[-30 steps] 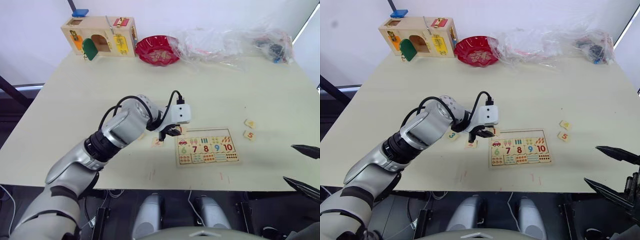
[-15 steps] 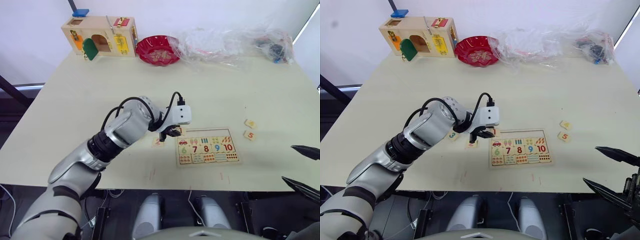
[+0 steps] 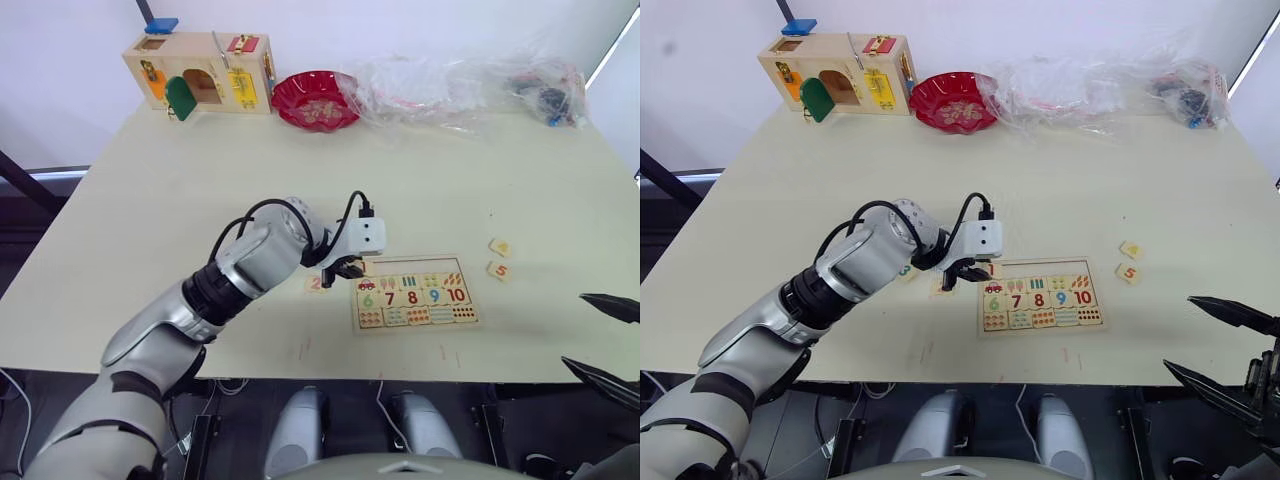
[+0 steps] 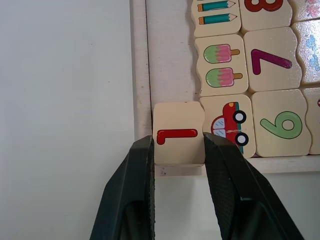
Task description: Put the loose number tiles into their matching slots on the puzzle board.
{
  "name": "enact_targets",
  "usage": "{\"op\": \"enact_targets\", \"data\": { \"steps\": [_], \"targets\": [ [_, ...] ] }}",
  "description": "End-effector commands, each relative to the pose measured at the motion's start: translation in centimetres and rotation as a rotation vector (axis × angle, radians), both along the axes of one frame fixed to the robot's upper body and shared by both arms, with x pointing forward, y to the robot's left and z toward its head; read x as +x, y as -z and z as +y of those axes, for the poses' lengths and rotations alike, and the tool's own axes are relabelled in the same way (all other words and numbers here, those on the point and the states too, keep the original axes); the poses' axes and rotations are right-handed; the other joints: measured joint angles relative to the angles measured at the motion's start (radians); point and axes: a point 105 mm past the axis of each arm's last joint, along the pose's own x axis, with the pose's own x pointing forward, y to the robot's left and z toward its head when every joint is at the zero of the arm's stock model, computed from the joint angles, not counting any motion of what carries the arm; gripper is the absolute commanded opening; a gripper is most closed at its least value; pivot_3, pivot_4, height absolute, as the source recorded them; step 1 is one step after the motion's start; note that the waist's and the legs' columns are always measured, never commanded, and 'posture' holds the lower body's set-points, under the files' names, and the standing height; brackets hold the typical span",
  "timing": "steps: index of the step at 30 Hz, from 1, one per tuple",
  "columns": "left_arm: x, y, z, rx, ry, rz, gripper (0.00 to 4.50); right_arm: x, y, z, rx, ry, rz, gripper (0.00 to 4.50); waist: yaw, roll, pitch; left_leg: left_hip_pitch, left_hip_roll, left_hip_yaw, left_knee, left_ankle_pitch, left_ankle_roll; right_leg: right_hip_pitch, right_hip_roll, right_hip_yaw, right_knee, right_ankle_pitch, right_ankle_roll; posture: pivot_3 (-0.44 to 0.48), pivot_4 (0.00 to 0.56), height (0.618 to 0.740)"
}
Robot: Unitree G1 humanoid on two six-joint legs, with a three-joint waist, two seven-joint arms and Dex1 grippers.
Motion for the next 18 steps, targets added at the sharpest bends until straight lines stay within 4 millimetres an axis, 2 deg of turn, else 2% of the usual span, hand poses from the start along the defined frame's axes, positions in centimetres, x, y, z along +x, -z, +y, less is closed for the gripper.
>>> {"op": "enact_targets", "data": {
  "steps": [1, 18],
  "targets": [
    [0.15, -0.64, -0.45, -0.003, 0.020, -0.034, 1.06, -0.35, -0.86, 0.17, -0.014, 0.000, -0.041, 4.50, 0.000, 0.000, 0.000, 0.000, 0.000, 0.000, 0.000, 0.000, 0.000, 0.000, 0.000, 0.000, 0.000, 0.000, 0.000, 0.000, 0.150, 0.740],
    [0.13, -0.55, -0.26, 0.024, 0.034, -0.037, 1.06, -0.50, -0.85, 0.29, -0.019, 0.002, -0.040, 4.50, 0.000, 0.000, 0.000, 0.000, 0.000, 0.000, 0.000, 0.000, 0.000, 0.000, 0.000, 0.000, 0.000, 0.000, 0.000, 0.000, 0.150, 0.740]
  ]
}}
